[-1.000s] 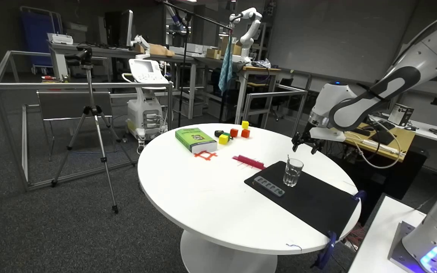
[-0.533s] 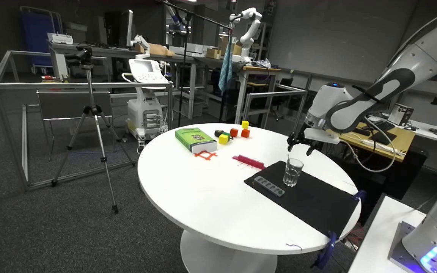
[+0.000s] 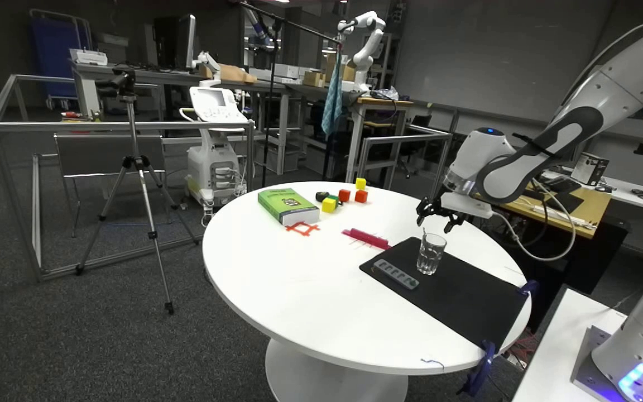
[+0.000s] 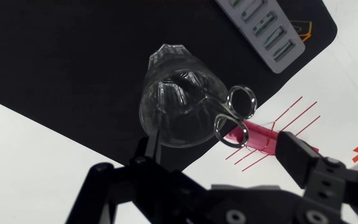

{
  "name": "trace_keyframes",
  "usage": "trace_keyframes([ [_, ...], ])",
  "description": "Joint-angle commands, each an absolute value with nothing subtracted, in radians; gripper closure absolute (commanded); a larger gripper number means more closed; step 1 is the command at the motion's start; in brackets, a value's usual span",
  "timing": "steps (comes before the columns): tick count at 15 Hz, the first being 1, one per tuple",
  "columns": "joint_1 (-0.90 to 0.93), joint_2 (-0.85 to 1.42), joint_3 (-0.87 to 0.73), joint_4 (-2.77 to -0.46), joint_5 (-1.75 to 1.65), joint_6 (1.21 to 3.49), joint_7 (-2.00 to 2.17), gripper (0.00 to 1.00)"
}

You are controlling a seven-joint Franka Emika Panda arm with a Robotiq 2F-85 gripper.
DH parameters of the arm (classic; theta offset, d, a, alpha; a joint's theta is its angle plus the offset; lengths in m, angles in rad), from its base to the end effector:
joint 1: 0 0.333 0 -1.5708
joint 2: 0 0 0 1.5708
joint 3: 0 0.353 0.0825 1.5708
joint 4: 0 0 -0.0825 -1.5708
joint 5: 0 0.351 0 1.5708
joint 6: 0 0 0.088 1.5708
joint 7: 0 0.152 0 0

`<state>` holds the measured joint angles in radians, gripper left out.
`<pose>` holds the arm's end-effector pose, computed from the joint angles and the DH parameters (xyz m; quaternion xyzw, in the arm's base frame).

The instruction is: Remove the scissors from the cup, then move the cup to the right

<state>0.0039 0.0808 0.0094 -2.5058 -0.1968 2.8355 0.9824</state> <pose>0.4878 0.0140 0.2973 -0.9154 0.3810 -0.1280 0.0233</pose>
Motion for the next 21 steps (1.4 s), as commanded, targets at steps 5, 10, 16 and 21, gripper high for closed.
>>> trace_keyframes([
  [5, 0.054, 0.101, -0.039, -2.501, -0.247, 2.870, 1.047, 0.27],
  [10, 0.060, 0.106, -0.057, -2.498, -0.276, 2.868, 1.058, 0.64],
  [16, 0.061, 0.105, -0.065, -2.496, -0.309, 2.864, 1.075, 0.99],
  [21, 0.062, 0.098, -0.063, -2.499, -0.305, 2.861, 1.075, 1.00],
])
